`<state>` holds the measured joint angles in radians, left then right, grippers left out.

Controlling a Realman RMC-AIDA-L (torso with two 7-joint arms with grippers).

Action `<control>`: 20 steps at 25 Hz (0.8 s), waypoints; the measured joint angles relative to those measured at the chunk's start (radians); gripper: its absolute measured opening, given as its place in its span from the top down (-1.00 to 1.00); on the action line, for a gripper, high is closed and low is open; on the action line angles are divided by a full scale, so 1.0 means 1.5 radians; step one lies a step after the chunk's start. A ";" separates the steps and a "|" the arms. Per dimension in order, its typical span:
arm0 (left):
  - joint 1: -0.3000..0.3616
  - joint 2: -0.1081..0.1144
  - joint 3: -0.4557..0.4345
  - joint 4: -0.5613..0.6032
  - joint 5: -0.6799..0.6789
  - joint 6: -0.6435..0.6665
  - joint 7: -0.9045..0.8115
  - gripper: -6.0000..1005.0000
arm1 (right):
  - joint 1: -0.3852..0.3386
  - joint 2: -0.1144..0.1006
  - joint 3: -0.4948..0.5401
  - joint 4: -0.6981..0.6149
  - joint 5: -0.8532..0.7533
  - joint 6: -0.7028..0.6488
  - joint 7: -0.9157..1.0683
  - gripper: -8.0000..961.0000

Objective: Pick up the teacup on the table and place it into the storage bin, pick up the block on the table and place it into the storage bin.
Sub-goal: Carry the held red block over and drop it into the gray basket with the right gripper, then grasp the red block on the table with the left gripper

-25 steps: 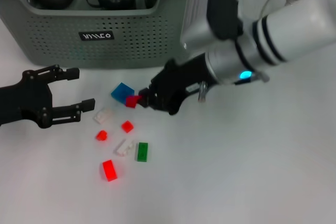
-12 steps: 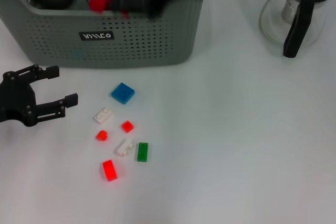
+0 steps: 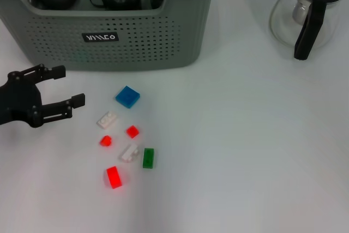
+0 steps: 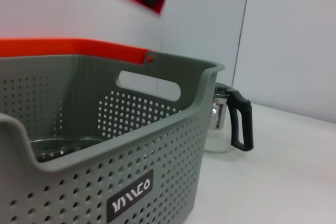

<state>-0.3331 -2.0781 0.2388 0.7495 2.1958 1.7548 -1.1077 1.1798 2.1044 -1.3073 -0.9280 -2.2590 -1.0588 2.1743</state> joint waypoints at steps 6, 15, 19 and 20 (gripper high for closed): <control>-0.003 0.000 0.000 0.001 -0.001 -0.008 -0.017 -0.66 | -0.017 -0.002 -0.044 -0.001 -0.024 0.030 0.020 0.44; -0.026 0.014 0.001 0.011 -0.001 0.015 -0.069 -0.66 | -0.234 -0.003 -0.104 -0.252 0.141 -0.028 -0.089 -0.11; -0.036 0.017 0.002 0.025 -0.003 0.020 -0.104 -0.66 | -0.346 -0.003 -0.110 -0.316 0.239 -0.125 -0.164 -0.29; -0.037 0.017 0.003 0.027 -0.003 0.020 -0.107 -0.66 | -0.370 -0.004 -0.106 -0.320 0.259 -0.151 -0.179 -0.33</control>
<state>-0.3888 -2.0528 0.2426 0.7905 2.1909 1.7847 -1.2686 0.6253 2.0985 -1.4669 -1.4087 -1.8702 -1.2855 1.9061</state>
